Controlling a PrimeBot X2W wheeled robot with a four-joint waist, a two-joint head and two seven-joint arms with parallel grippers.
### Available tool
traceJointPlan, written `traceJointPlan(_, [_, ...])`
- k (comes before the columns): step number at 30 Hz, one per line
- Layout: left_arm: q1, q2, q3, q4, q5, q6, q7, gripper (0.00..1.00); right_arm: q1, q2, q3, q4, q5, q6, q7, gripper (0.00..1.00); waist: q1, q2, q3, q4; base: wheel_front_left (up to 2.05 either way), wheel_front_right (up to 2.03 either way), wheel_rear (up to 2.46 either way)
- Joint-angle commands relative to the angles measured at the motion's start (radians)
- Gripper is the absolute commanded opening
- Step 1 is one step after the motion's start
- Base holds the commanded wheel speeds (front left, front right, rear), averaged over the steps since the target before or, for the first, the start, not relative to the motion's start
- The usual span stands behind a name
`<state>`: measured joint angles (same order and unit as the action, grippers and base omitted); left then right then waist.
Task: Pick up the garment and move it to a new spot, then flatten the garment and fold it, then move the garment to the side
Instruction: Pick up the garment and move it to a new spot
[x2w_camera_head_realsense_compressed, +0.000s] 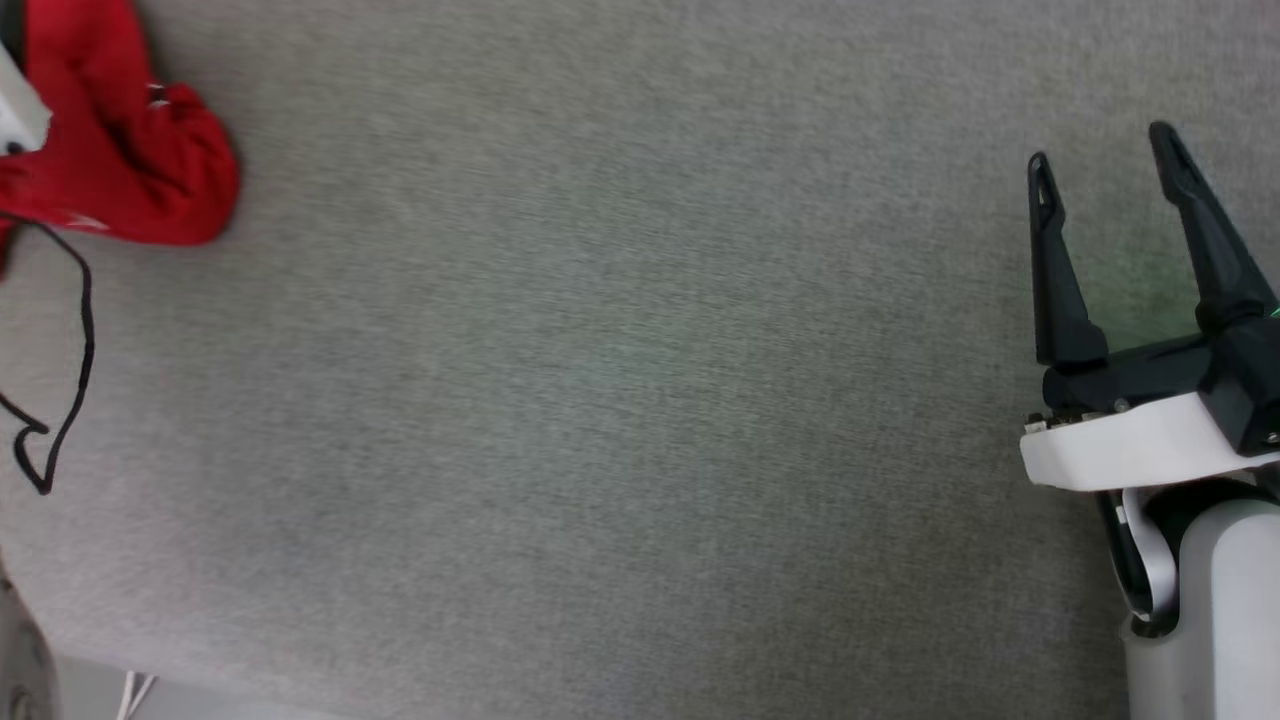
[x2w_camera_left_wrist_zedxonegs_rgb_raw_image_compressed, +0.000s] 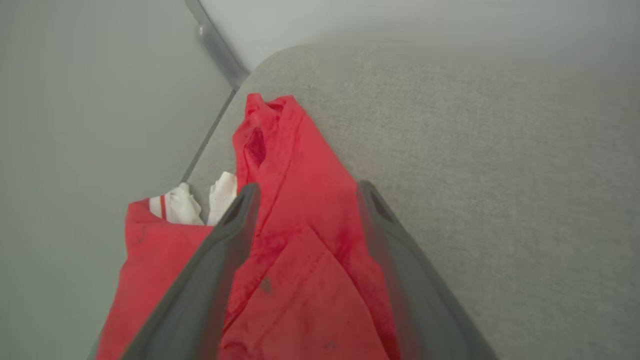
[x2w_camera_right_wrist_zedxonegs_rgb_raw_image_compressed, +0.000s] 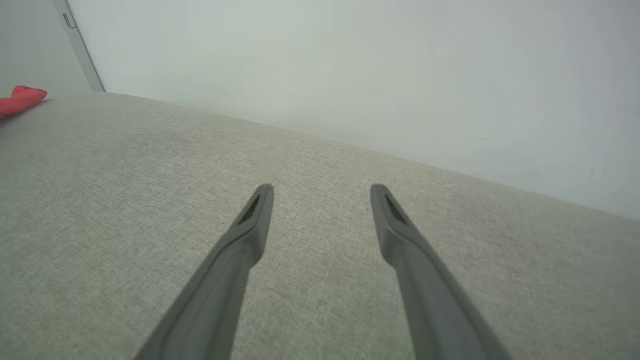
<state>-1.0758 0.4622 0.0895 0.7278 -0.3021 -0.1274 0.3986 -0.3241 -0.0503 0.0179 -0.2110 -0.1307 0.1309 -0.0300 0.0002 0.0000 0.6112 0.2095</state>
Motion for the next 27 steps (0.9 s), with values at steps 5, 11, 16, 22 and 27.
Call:
traceJointPlan(5, [0.003, 0.039, 0.012, 0.118, -0.034, 0.014, 0.185, 1.0, -0.028, 0.0, 0.007, -0.027, 0.001, 0.0, -0.021, 1.0, -0.0002, 0.0, 0.064, -0.063, 0.0, 0.0, 0.0])
traceJointPlan(11, [0.072, 0.02, 0.035, 0.247, -0.077, 0.049, 0.36, 1.0, -0.027, 0.0, 0.018, -0.066, 0.004, 0.0, -0.039, 1.0, -0.0002, 0.0, 0.067, -0.069, 0.0, 0.0, 0.0])
traceJointPlan(16, [0.07, 0.02, 0.027, 0.227, -0.068, 0.065, 0.307, 0.0, -0.024, 0.0, 0.023, -0.075, -0.002, 0.0, -0.035, 1.0, -0.0002, 0.0, 0.05, -0.062, 0.0, 0.0, 0.0])
traceJointPlan(22, [0.036, 0.05, 0.033, 0.158, -0.045, 0.077, 0.068, 0.0, 0.009, 0.0, 0.016, -0.047, 0.015, 0.0, -0.042, 1.0, -0.0002, 0.0, -0.042, -0.054, 0.0, 0.0, 0.0])
traceJointPlan(27, [0.038, 0.057, 0.021, 0.149, -0.018, 0.064, -0.165, 0.0, 0.054, 0.0, -0.001, -0.009, 0.055, 0.0, -0.052, 1.0, -0.0002, 0.0, -0.162, -0.048, 0.0, 0.0, 0.0])
